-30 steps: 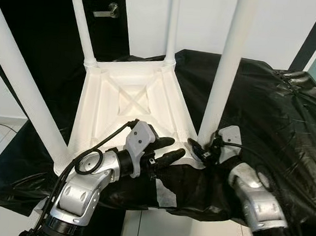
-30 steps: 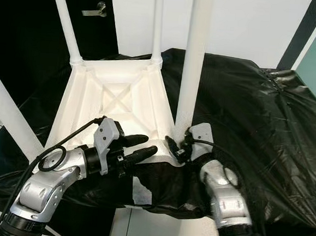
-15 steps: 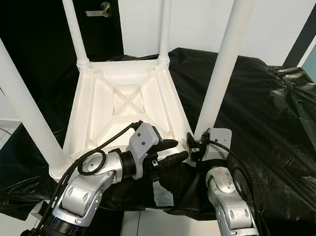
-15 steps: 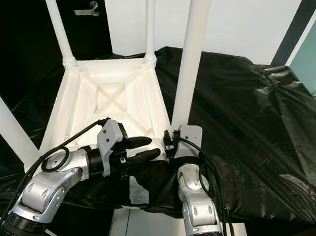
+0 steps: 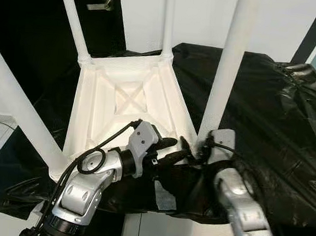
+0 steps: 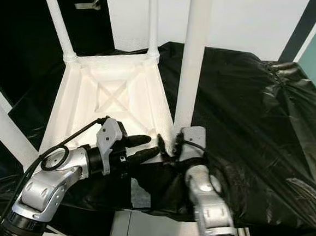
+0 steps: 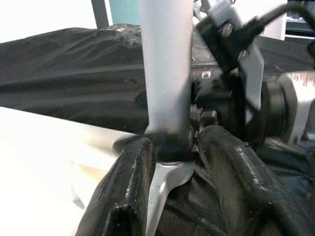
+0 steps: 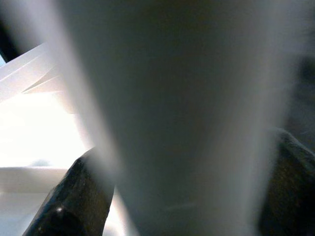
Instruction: Building children table
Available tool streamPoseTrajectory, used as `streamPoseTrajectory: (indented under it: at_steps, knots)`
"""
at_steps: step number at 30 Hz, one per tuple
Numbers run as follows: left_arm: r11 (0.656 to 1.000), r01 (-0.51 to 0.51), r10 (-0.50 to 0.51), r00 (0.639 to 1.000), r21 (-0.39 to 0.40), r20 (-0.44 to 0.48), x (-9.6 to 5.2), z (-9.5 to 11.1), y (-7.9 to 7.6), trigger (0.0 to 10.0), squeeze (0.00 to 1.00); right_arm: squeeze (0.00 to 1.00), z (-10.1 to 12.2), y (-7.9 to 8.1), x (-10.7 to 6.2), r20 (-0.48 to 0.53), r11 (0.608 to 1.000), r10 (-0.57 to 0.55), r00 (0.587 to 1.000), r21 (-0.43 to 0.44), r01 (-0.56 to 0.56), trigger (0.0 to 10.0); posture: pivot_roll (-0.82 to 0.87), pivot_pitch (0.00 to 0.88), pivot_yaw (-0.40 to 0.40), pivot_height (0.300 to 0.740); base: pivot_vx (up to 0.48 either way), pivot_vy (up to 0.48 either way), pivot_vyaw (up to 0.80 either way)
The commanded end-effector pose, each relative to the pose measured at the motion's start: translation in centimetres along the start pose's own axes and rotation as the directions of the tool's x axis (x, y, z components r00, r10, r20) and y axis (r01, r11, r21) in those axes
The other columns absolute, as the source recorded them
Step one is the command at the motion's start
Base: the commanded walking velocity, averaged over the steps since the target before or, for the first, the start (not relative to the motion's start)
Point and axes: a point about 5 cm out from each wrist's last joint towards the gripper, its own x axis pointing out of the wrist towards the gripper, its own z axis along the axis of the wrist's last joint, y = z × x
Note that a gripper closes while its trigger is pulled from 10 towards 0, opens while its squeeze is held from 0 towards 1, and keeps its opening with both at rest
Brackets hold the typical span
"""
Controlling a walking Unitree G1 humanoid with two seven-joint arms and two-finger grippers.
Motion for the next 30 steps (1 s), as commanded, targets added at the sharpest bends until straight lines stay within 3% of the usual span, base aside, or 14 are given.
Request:
streamPoseTrajectory:
  at_steps: [1,2,4,11,13,17,18,19,21,25,26,30]
  knots:
    - [1.0,-0.027,0.027,1.0,0.006,0.007,0.0,0.1,0.3,10.0,0.0,1.0,0.0,0.1,-0.3,0.012,0.996,0.089,0.996,-0.001,-0.089,10.0,-0.05,0.0,0.021,0.74,0.0,0.0,0.0]
    - [0.999,-0.031,0.031,0.999,0.008,0.008,0.0,0.1,0.4,10.0,0.0,0.0,0.0,-0.4,-0.5,0.001,0.986,0.167,0.986,-0.025,-0.167,10.0,-0.05,0.0,0.024,0.74,0.0,0.0,0.0]
    - [0.999,-0.035,0.035,0.999,0.01,0.011,0.1,0.2,0.5,10.0,0.0,0.0,-0.1,-1.4,-0.8,-0.029,0.956,0.28,0.96,-0.081,-0.281,10.0,-0.05,0.0,0.028,0.74,0.0,0.0,0.0]
    - [0.999,-0.041,0.041,0.999,0.015,0.014,0.0,0.3,0.7,10.0,0.0,0.0,0.4,-2.6,-0.8,-0.042,0.92,0.373,0.927,-0.111,-0.375,10.0,-0.04,0.0,0.025,0.74,0.0,0.0,0.0]
    - [0.998,-0.052,0.051,0.999,0.021,0.016,-0.1,0.5,0.9,10.0,0.0,0.0,0.8,-3.5,-0.8,-0.08,0.879,0.458,0.885,-0.109,-0.465,10.0,-0.03,0.0,0.017,0.74,0.0,0.0,0.0]
    - [0.998,-0.056,0.056,0.998,0.022,0.017,-0.1,0.5,1.0,10.0,0.0,0.0,0.9,-4.0,-0.7,-0.107,0.859,0.488,0.867,-0.119,-0.498,10.0,-0.03,0.0,0.016,0.74,0.0,0.0,0.0]
    - [0.998,-0.061,0.061,0.998,0.025,0.018,-0.2,0.5,1.0,10.0,0.0,0.0,0.9,-4.5,-0.5,-0.146,0.831,0.521,0.841,-0.141,-0.539,10.0,-0.03,0.0,0.015,0.74,0.0,0.0,0.0]
    - [0.998,-0.061,0.061,0.998,0.025,0.018,-0.2,0.5,1.0,10.0,0.0,0.0,0.9,-4.5,-0.5,-0.146,0.831,0.521,0.841,-0.141,-0.539,10.0,-0.03,0.0,0.015,0.74,0.0,0.0,0.0]
    - [0.997,-0.069,0.069,0.997,0.031,0.023,-0.1,0.7,1.2,10.0,0.0,0.0,1.1,-4.8,0.2,-0.199,0.778,0.574,0.795,-0.172,-0.605,10.0,-0.01,0.0,0.006,0.74,0.0,0.0,0.0]
    - [0.997,-0.072,0.071,0.997,0.033,0.025,-0.1,0.7,1.2,10.0,0.0,0.0,1.2,-4.8,0.4,-0.211,0.756,0.596,0.775,-0.177,-0.63,10.0,-0.01,0.0,0.006,0.74,0.0,0.0,0.0]
    - [0.996,-0.078,0.077,0.997,0.039,0.027,-0.1,0.8,1.3,10.0,0.0,0.0,1.0,-4.8,0.5,-0.231,0.74,0.607,0.76,-0.185,-0.647,0.0,0.0,0.0,0.0,0.74,0.0,0.0,0.0]
    - [0.996,-0.083,0.082,0.996,0.041,0.03,-0.1,0.9,1.4,10.0,0.0,0.0,0.8,-4.9,0.4,-0.247,0.727,0.616,0.748,-0.185,-0.661,0.0,0.0,0.0,-0.004,0.74,0.0,0.0,0.0]
